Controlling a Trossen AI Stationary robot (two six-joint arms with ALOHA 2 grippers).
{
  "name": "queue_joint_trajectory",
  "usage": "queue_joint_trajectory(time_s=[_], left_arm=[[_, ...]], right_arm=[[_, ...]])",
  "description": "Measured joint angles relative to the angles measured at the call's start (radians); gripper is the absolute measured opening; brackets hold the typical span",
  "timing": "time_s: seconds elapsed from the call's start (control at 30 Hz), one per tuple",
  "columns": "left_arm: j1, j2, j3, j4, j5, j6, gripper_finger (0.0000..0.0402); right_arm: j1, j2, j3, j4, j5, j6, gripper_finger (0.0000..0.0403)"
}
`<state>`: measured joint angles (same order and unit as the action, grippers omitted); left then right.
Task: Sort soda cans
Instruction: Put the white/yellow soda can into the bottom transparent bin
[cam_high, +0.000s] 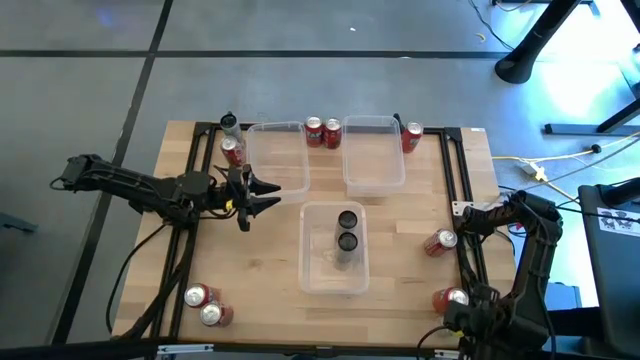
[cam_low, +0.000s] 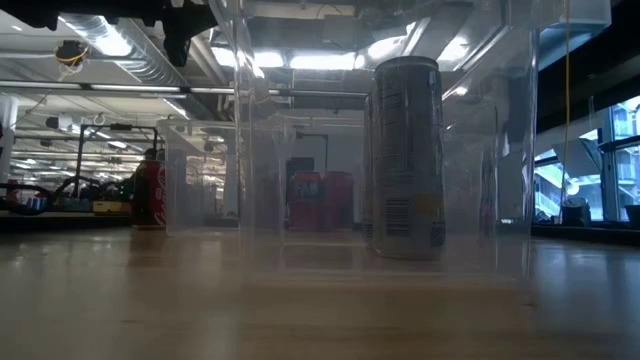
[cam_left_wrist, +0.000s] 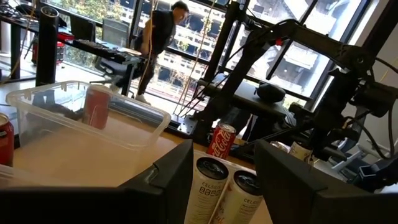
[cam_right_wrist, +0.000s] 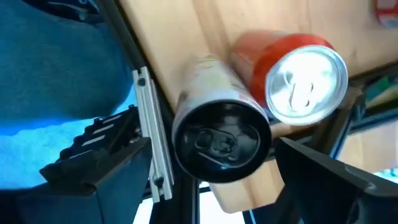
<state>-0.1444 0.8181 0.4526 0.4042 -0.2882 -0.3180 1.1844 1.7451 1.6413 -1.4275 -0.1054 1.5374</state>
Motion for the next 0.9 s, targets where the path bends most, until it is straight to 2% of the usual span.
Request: queue_joint_trajectory(time_s=[0.17, 0.9], left_arm=[[0.0, 0.0, 0.0, 0.0, 0.0, 0.002, 0.0162], [0.0, 0.0, 0.0, 0.0, 0.0, 0.001, 0.0162]], right_arm=[[0.001, 0.0, 0.0, -0.026, 0.064, -0.002, 0.0337], [0.001, 0.001, 0.0, -0.026, 0.061, 0.027, 0.0337]])
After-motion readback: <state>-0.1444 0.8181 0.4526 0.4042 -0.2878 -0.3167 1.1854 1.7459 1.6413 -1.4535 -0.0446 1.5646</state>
